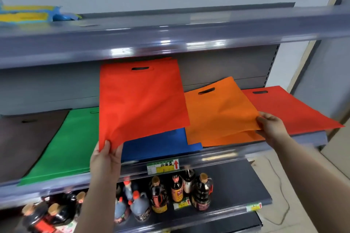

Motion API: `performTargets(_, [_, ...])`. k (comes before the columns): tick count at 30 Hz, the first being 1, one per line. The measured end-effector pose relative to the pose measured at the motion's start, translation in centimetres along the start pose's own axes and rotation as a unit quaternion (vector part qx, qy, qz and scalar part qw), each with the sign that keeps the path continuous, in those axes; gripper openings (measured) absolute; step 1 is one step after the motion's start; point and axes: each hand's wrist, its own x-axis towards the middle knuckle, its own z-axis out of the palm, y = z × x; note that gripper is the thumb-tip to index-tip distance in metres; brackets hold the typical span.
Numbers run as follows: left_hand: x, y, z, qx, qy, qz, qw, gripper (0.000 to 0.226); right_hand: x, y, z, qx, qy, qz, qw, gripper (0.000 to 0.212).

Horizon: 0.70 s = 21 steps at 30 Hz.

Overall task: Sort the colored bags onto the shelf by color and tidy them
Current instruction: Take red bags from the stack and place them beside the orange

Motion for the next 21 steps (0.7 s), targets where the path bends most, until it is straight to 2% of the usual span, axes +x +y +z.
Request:
performTargets(2, [-1.2, -0.6, 0.4, 0.009, -0.002, 0.003, 1.0, 0.025, 0.8, 0.2, 0.2, -0.048, 0.0, -0.002, 0.999, 0.018])
performTargets(4, [-2.4, -1.5, 0.9, 0.011, -0.002, 0.007, 1.0, 0.023, 1.6, 0.4, -0.1, -0.109, 0.019, -0.015, 0.994, 0.022])
performTargets(7, [-4.6, -3.2, 2.3, 0.007, -0.002, 0.003, 1.0, 0.022, 1.7, -0.1, -1.1, -0.213, 0.039, -0.04, 0.975, 0.016])
performTargets(10, [-6.7, -5.5, 3.8, 0.006, 0.001, 0.007, 1.0, 0.022, 2.0, -0.3, -2.7, -0.31, 0.03, -0.078, 0.947, 0.031])
performTargets(12, [-8.3, -7.3, 4.8, 0.004, 0.001, 0.002, 1.0, 0.022, 1.9, -0.5, -3.6, -0.329, 0.025, -0.135, 0.934, 0.034])
performTargets(14, [-10.1, -9.2, 6.0, 0.021, -0.003, -0.013, 1.0, 0.021, 0.7, -1.2, -4.3, -0.275, -0.013, -0.163, 0.948, 0.029])
performTargets(17, [-12.9, -12.1, 7.9, 0.032, -0.008, -0.019, 0.999, 0.02, -1.6, -2.4, -5.5, -0.083, -0.156, -0.043, 0.983, 0.037])
performTargets(19, [-14.5, -14.0, 9.4, 0.031, -0.019, -0.012, 0.999, 0.022, -2.5, -2.5, -7.0, -0.003, -0.227, 0.025, 0.973, 0.036])
performTargets(21, [-16.2, -15.9, 10.8, 0.041, -0.033, -0.014, 0.999, 0.024, -2.3, -1.9, -8.7, 0.016, -0.246, 0.04, 0.968, 0.027])
